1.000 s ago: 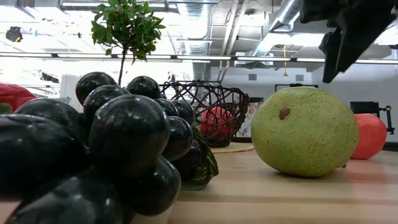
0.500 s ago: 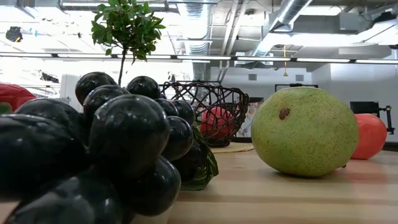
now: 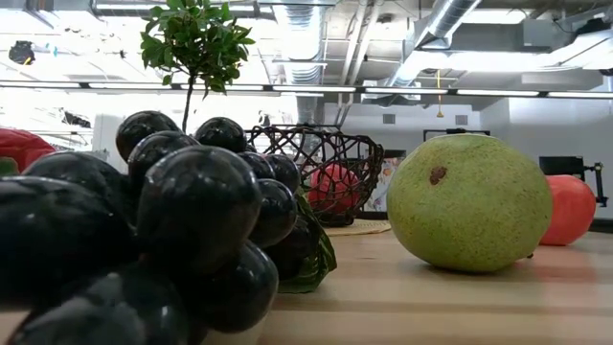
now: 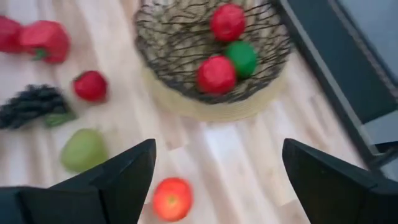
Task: Build produce basket
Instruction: Put the orange apple into the basket
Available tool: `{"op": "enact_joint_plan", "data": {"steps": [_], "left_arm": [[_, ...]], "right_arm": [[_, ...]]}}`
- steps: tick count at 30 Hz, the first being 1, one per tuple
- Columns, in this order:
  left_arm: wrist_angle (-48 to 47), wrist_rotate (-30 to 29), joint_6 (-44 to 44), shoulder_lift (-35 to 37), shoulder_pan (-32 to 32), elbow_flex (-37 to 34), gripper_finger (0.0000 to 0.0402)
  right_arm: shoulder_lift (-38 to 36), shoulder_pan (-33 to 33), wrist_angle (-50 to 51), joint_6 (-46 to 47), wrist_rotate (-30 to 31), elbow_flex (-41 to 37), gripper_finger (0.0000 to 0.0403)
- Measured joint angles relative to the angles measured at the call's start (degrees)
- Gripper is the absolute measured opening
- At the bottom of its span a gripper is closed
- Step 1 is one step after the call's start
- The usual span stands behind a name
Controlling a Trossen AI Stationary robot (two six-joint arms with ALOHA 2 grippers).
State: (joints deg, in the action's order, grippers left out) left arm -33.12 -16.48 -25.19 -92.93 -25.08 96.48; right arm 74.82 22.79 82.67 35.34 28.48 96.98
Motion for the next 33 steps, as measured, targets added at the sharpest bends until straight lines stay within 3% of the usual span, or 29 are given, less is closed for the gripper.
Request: {"op": "enact_joint_plan", "data": {"steps": [4,9,11,13,16,20,24,30,33], "left_arm": [[-6.21,-6.32,7.87,2.39,0.08,12.28,0.0387],[-12.62,-17.16,15.75,2.35,0.39,19.39,0.0387],[-16.72,-16.87,13.2,2.54,1.8,19.86,0.0387],[-21.86,-11.21,7.86,2.23,3.91,19.72,0.0387],[-28.49,-5.76,0.24,1.71,5.22,17.9,0.0387],[-27.43,-7.91,-2.8,1.8,4.3,10.63,0.0387],[-16.55,-9.27,-4.68,1.78,3.27,1.12,0.0387],[-1.79,2.84,-11.03,1.71,3.0,-9.11,0.0387],[4.62,3.75,-10.94,1.71,1.57,-11.19,0.0387]], "right_arm": [[-0.08,3.03,0.33,4.45,-0.11,-2.8,0.0368],[0.38,4.27,-1.45,11.17,-0.08,-9.69,0.0368],[1.14,4.42,-1.68,13.36,-4.13,-11.67,0.0368],[2.03,4.24,-1.88,16.05,-9.84,-11.98,0.0368],[2.77,5.4,-3.38,19.03,-15.56,-11.18,0.0368],[3.28,5.7,-4.17,17.67,-15.44,-10.07,0.0368],[3.17,4.17,-6.74,15.59,-13.42,-9.97,0.0368],[3.1,2.51,-5.96,15.74,-15.23,-9.29,0.0368],[3.24,2.51,-3.14,17.3,-14.98,-9.28,0.0368]]}}
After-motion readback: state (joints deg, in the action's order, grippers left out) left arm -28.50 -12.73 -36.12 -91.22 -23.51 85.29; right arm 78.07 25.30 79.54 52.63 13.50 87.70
